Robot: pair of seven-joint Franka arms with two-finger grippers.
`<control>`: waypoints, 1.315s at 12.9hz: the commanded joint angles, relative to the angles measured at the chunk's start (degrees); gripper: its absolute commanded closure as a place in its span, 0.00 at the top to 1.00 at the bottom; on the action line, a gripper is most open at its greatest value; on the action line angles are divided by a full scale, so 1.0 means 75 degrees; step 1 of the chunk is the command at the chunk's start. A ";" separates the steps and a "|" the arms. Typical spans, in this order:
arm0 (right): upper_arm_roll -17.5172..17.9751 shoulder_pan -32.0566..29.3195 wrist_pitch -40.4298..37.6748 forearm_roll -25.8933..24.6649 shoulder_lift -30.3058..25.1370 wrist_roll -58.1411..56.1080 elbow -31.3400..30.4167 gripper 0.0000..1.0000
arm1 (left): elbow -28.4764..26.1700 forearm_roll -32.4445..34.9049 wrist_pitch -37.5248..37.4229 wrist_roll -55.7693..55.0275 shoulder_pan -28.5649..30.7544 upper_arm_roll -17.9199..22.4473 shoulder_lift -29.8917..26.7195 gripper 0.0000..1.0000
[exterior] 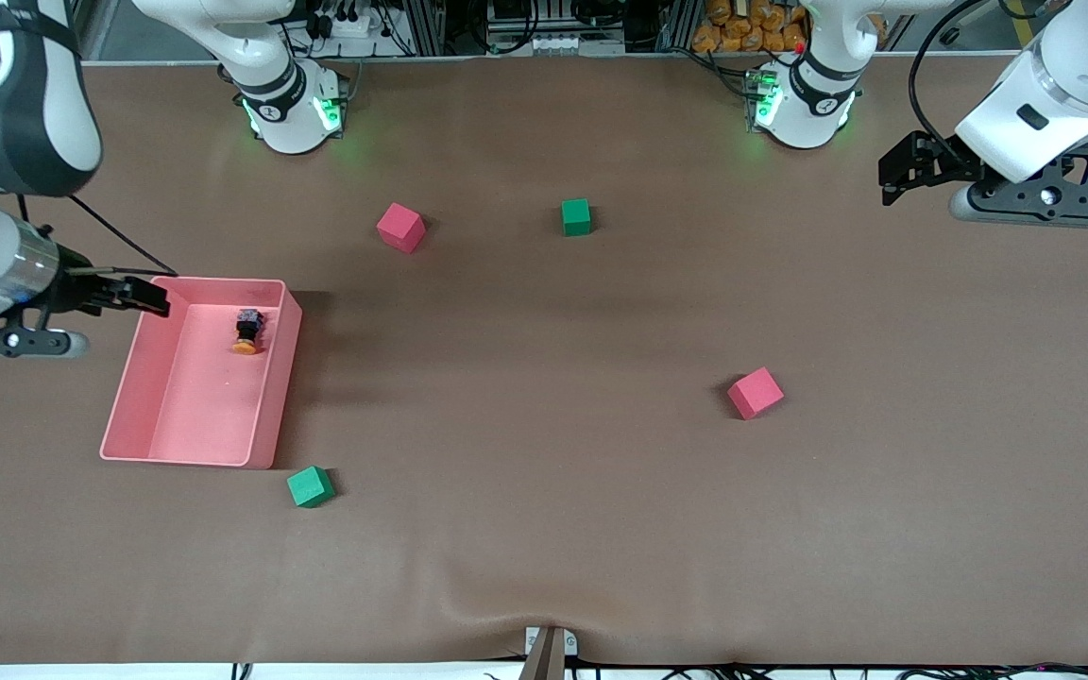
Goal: Place and upright button with both arms
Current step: 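Move the right gripper over the pink tray toward the yellow button, then lower the open right gripper around the yellow button in the tray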
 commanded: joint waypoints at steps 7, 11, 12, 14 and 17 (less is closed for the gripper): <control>-0.0015 0.0175 0.1090 0.0009 0.1368 0.0038 -0.0134 1.00 | 0.0238 0.0363 0.0009 -0.0066 0.0039 -0.0183 0.0030 1.00; -0.0015 0.0187 0.1395 0.0009 0.1697 0.0038 -0.0145 1.00 | 0.0238 0.0363 -0.0026 -0.0031 0.0098 -0.0230 -0.0017 1.00; -0.0015 0.0187 0.1465 0.0009 0.1756 0.0038 -0.0146 1.00 | 0.0238 0.0363 -0.0027 0.0004 0.0098 -0.0230 -0.0017 1.00; -0.0015 0.0187 0.1641 0.0020 0.1884 0.0049 -0.0157 1.00 | 0.0262 0.0363 0.0008 -0.0007 0.0074 -0.0230 0.0076 1.00; -0.0015 0.0303 0.1770 0.0020 0.1979 0.0120 -0.0157 1.00 | 0.0274 0.0363 0.0009 -0.0043 -0.0031 -0.0277 0.0089 1.00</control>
